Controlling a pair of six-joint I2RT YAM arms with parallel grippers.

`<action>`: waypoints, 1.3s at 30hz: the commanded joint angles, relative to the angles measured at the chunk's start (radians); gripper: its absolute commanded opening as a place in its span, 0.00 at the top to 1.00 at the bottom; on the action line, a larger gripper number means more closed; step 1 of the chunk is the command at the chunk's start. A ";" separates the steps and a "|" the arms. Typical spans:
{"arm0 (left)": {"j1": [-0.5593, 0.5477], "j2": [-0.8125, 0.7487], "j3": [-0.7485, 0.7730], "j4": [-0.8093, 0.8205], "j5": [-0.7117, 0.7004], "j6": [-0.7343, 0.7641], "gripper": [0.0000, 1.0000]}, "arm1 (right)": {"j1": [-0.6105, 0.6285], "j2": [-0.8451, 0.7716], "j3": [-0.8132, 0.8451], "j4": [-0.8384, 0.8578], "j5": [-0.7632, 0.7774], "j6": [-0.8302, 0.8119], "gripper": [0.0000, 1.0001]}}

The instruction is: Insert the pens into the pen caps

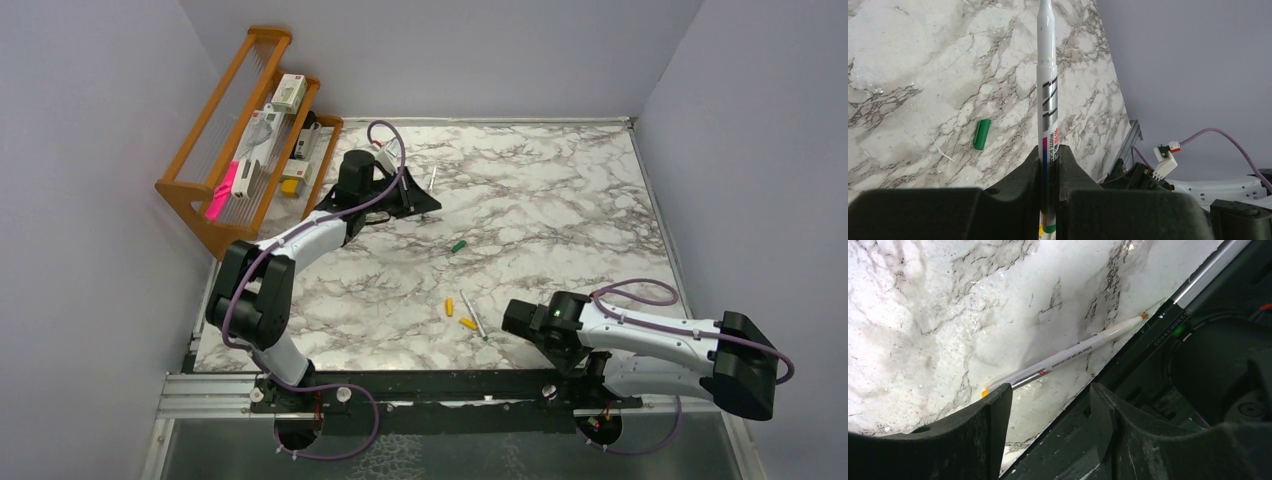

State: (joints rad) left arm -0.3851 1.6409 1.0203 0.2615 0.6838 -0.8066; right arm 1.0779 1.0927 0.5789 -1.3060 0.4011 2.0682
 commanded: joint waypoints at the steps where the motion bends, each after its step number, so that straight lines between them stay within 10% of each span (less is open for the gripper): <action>1: 0.005 0.013 0.041 0.032 0.031 -0.006 1.00 | -0.005 -0.001 -0.001 -0.099 0.035 0.547 0.43; 26: 0.005 0.073 0.074 0.033 0.061 -0.011 1.00 | -0.043 0.072 -0.077 0.089 0.021 0.530 0.47; 32: 0.005 0.070 0.077 0.032 0.064 -0.011 1.00 | -0.058 0.073 -0.098 0.141 0.049 0.491 0.82; 39: 0.005 0.066 0.077 0.024 0.062 -0.003 1.00 | -0.149 0.149 -0.004 0.273 0.158 0.156 0.98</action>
State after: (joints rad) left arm -0.3851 1.7187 1.0824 0.2684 0.7181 -0.8207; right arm 0.9958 1.1687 0.5350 -1.2018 0.4366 2.0743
